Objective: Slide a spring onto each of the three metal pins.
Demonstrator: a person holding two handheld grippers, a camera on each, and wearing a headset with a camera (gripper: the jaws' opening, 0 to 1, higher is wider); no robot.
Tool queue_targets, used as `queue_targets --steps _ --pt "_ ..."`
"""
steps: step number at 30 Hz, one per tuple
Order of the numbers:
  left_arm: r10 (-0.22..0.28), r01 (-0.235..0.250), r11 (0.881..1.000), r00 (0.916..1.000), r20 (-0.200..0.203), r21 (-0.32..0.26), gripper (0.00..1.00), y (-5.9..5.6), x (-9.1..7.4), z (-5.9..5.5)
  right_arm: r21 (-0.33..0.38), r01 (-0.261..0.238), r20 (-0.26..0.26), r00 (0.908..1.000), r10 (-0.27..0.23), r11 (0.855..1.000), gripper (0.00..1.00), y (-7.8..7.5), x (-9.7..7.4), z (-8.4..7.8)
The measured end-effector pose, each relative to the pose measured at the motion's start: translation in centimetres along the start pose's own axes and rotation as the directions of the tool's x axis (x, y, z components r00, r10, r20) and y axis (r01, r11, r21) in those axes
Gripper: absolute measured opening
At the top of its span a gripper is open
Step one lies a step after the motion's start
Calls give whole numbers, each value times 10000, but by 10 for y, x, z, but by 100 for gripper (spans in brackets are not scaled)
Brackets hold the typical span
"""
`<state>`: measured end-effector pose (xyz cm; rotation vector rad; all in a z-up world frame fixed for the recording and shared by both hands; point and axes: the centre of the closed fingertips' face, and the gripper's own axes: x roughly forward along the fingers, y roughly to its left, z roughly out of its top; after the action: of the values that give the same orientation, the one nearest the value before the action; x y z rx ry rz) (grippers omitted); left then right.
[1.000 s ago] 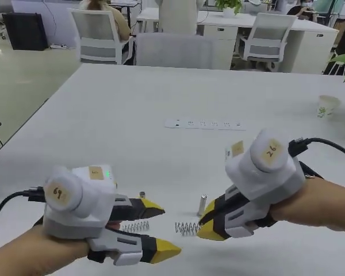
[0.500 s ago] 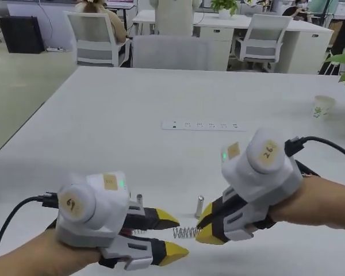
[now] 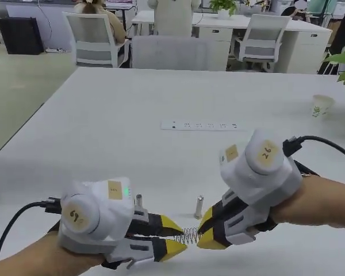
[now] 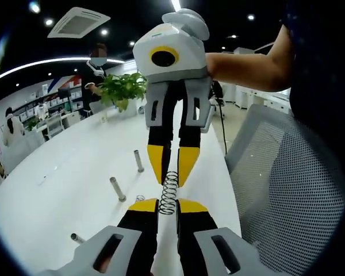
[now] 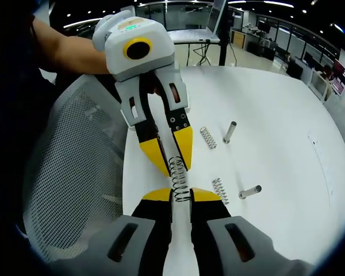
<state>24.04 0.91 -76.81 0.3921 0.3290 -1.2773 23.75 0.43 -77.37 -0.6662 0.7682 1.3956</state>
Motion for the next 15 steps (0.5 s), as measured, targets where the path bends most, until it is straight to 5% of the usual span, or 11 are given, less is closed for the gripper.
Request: queue_targets --steps 15 --pt "-165 165 9997 9999 28 195 2 -4 1 2 227 -14 303 9995 7 9997 10 0 -3 -1"
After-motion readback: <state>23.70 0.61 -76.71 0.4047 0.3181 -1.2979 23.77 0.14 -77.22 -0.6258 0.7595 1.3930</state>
